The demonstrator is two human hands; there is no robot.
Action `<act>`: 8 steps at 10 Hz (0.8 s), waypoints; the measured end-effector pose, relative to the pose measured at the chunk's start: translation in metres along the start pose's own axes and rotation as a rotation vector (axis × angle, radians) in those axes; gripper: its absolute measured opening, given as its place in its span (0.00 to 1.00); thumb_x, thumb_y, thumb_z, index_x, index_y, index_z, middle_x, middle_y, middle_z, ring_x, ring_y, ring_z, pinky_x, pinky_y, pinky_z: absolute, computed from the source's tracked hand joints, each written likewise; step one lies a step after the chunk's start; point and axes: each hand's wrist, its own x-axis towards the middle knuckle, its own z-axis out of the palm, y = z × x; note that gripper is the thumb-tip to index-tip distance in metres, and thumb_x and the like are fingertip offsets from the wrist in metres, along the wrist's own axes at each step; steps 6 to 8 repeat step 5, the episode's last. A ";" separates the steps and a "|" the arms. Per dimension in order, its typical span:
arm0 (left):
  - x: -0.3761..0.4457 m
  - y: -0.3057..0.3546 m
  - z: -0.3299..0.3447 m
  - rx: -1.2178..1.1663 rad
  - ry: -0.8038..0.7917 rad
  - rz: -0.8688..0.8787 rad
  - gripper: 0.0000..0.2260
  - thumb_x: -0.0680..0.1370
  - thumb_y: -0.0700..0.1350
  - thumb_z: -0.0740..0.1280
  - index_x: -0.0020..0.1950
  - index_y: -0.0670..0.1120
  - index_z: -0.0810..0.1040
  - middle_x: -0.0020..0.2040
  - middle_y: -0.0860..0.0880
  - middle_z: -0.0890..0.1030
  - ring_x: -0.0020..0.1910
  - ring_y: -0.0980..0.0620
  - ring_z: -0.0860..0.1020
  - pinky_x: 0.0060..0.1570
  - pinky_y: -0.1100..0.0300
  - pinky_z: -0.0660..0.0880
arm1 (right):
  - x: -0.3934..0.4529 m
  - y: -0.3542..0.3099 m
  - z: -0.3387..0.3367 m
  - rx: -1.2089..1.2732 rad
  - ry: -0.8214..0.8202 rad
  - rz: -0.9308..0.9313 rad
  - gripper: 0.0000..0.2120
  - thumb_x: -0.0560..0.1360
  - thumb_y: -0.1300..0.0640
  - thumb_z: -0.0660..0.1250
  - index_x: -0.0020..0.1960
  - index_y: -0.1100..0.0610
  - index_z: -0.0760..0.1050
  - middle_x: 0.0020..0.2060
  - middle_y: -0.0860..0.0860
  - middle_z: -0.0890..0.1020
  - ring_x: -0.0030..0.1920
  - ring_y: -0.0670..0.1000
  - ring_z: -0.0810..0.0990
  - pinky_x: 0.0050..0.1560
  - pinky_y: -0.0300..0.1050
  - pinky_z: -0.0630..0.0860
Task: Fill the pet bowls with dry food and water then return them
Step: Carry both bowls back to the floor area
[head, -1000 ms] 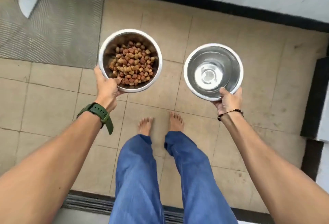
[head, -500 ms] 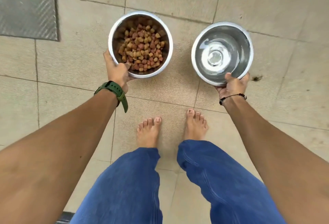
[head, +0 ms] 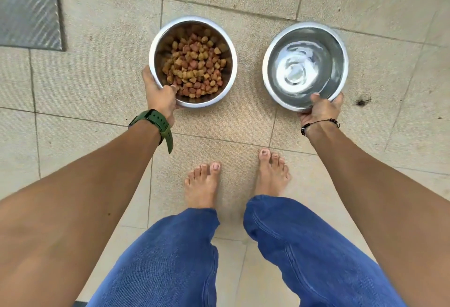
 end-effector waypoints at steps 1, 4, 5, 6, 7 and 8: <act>-0.001 0.000 0.006 0.032 0.085 0.024 0.28 0.70 0.42 0.71 0.61 0.54 0.57 0.57 0.48 0.71 0.56 0.45 0.72 0.53 0.50 0.72 | 0.003 0.004 -0.002 -0.009 0.000 -0.025 0.23 0.75 0.72 0.58 0.61 0.49 0.66 0.41 0.46 0.76 0.38 0.49 0.77 0.47 0.55 0.78; 0.000 0.001 0.001 -0.070 0.060 -0.070 0.13 0.82 0.52 0.45 0.64 0.50 0.59 0.62 0.47 0.70 0.64 0.45 0.69 0.61 0.52 0.65 | 0.001 -0.014 -0.011 -0.186 0.140 -0.022 0.22 0.74 0.67 0.62 0.67 0.56 0.64 0.49 0.52 0.75 0.48 0.55 0.78 0.54 0.59 0.78; -0.017 0.010 -0.023 -0.207 0.013 -0.129 0.22 0.81 0.57 0.41 0.64 0.50 0.67 0.62 0.47 0.71 0.64 0.47 0.68 0.61 0.52 0.62 | 0.004 0.043 -0.052 -0.362 0.069 0.003 0.29 0.72 0.57 0.64 0.71 0.49 0.60 0.56 0.51 0.73 0.51 0.49 0.71 0.57 0.47 0.72; -0.017 0.010 -0.023 -0.207 0.013 -0.129 0.22 0.81 0.57 0.41 0.64 0.50 0.67 0.62 0.47 0.71 0.64 0.47 0.68 0.61 0.52 0.62 | 0.004 0.043 -0.052 -0.362 0.069 0.003 0.29 0.72 0.57 0.64 0.71 0.49 0.60 0.56 0.51 0.73 0.51 0.49 0.71 0.57 0.47 0.72; -0.017 0.010 -0.023 -0.207 0.013 -0.129 0.22 0.81 0.57 0.41 0.64 0.50 0.67 0.62 0.47 0.71 0.64 0.47 0.68 0.61 0.52 0.62 | 0.004 0.043 -0.052 -0.362 0.069 0.003 0.29 0.72 0.57 0.64 0.71 0.49 0.60 0.56 0.51 0.73 0.51 0.49 0.71 0.57 0.47 0.72; -0.017 0.010 -0.023 -0.207 0.013 -0.129 0.22 0.81 0.57 0.41 0.64 0.50 0.67 0.62 0.47 0.71 0.64 0.47 0.68 0.61 0.52 0.62 | 0.004 0.043 -0.052 -0.362 0.069 0.003 0.29 0.72 0.57 0.64 0.71 0.49 0.60 0.56 0.51 0.73 0.51 0.49 0.71 0.57 0.47 0.72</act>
